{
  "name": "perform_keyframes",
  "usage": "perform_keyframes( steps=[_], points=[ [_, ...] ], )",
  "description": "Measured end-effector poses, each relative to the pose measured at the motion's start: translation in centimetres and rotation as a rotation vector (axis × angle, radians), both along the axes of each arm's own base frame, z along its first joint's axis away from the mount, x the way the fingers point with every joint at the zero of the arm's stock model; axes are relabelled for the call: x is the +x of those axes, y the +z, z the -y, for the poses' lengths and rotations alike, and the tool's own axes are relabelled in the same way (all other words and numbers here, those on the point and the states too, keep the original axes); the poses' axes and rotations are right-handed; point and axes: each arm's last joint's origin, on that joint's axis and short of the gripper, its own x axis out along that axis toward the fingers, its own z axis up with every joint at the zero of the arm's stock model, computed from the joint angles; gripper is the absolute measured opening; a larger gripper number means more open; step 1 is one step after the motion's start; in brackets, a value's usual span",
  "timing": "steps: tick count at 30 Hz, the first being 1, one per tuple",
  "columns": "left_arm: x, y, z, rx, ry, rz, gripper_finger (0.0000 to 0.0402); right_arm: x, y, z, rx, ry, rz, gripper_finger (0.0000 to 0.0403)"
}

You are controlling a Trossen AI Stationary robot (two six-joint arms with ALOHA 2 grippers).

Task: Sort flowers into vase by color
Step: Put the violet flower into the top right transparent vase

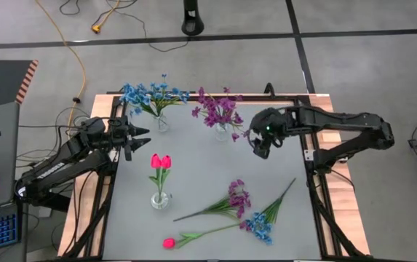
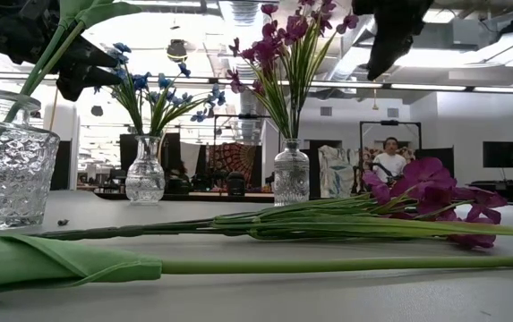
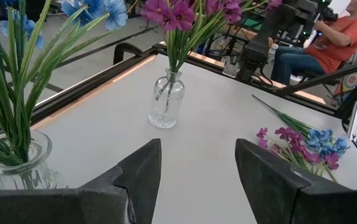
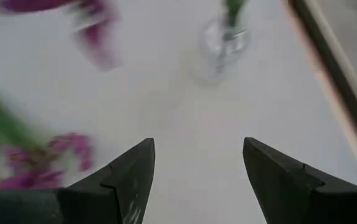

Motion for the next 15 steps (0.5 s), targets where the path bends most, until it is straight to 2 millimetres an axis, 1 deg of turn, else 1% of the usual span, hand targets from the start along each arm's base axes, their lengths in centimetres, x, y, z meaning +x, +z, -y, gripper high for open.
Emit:
perform_keyframes(
  steps=[4, 10, 15],
  points=[
    [0.0, 0.0, 0.0, 0.0, 0.0, 0.0, 0.0192, 0.1, 0.0, -1.9, 0.064, 0.009, 0.019, 0.0272],
    [0.0, 0.0, 0.0, 0.005, -0.001, -0.001, 0.0192, 0.1, 0.0, -4.7, 0.078, 0.105, 0.033, 0.0272],
    [0.0, 0.0, 0.0, 0.006, -0.001, -0.002, 0.0192, 0.4, 0.4, -6.6, 0.129, 0.124, 0.109, 0.0272]
  ],
)
